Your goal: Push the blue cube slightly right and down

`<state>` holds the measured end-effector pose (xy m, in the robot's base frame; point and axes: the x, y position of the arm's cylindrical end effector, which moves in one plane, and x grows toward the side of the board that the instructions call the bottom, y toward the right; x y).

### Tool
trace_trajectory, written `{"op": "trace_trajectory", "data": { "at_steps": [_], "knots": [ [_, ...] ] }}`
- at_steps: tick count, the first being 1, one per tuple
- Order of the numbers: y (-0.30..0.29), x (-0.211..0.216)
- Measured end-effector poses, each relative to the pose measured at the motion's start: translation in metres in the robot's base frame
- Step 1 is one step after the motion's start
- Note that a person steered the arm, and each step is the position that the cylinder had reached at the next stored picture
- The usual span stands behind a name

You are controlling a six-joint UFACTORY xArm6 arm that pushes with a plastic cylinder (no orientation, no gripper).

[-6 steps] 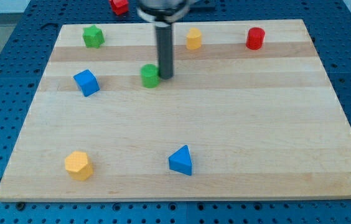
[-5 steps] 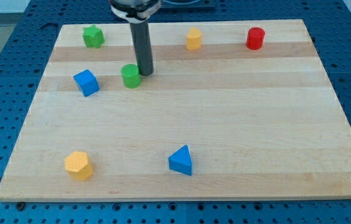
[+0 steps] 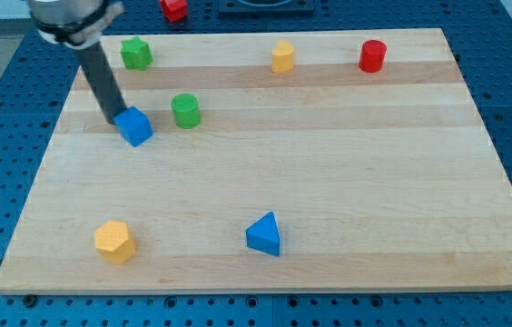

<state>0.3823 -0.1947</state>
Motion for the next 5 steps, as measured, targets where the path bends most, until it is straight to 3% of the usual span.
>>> {"op": "trace_trajectory", "data": {
  "at_steps": [1,4,5],
  "knots": [
    [0.061,0.006],
    [-0.024,0.076],
    [-0.001,0.1]
  ]
}}
